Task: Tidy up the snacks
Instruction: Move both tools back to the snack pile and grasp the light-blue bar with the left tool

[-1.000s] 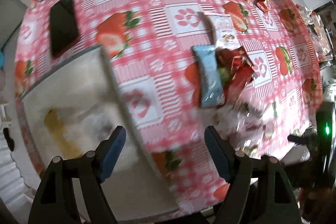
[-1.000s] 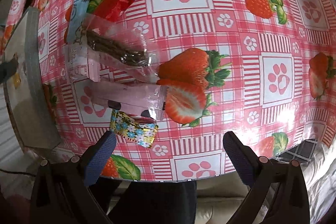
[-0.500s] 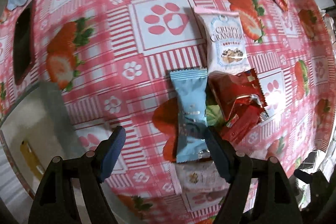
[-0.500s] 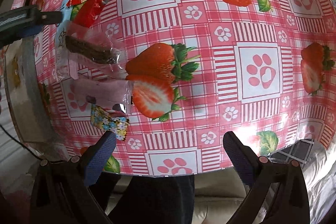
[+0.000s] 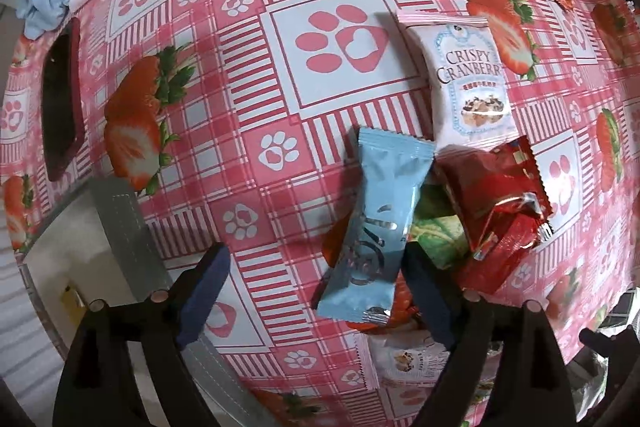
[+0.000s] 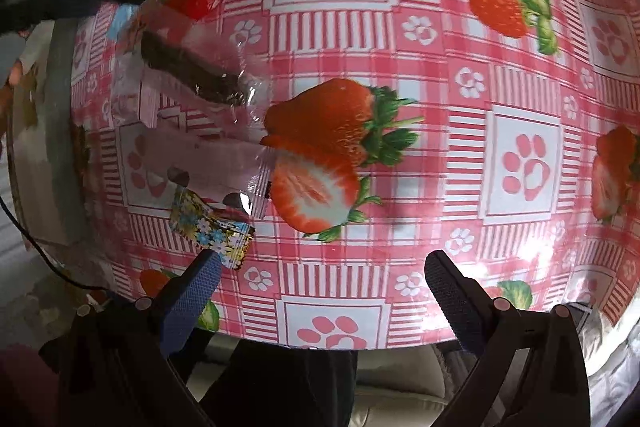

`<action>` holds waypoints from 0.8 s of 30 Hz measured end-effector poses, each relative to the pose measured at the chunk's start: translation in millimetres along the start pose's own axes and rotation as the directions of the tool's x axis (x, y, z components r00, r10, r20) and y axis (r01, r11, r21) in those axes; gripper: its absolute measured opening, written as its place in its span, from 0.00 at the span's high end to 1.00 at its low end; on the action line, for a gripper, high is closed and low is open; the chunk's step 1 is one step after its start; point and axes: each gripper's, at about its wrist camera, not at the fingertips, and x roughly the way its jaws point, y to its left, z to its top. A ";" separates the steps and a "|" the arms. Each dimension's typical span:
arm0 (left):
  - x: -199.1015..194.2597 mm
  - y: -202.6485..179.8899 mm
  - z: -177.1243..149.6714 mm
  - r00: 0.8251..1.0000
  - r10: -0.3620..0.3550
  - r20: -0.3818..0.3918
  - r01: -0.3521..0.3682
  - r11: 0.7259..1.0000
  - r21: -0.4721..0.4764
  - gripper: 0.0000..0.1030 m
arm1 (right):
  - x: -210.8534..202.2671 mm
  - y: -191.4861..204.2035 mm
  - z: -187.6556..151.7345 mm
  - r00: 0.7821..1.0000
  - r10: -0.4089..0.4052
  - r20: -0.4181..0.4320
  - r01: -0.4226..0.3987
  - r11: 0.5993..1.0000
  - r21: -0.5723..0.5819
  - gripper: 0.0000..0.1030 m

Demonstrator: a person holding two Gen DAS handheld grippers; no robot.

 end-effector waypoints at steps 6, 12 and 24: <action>5.0 4.1 1.5 1.000 0.011 0.004 -0.011 1.000 -0.011 0.00 | 13.7 38.9 -1.4 0.999 -0.037 -0.006 0.036 0.992 -0.125 0.01; 7.4 8.5 1.5 1.000 0.018 0.011 -0.018 1.000 0.006 0.00 | 26.5 73.2 0.0 0.992 -0.128 0.013 0.126 0.952 -0.278 0.01; 3.3 -18.7 6.0 1.000 0.029 0.000 -0.029 0.997 0.067 0.00 | 4.6 -42.1 50.6 0.991 -0.129 0.020 0.123 0.977 0.172 0.01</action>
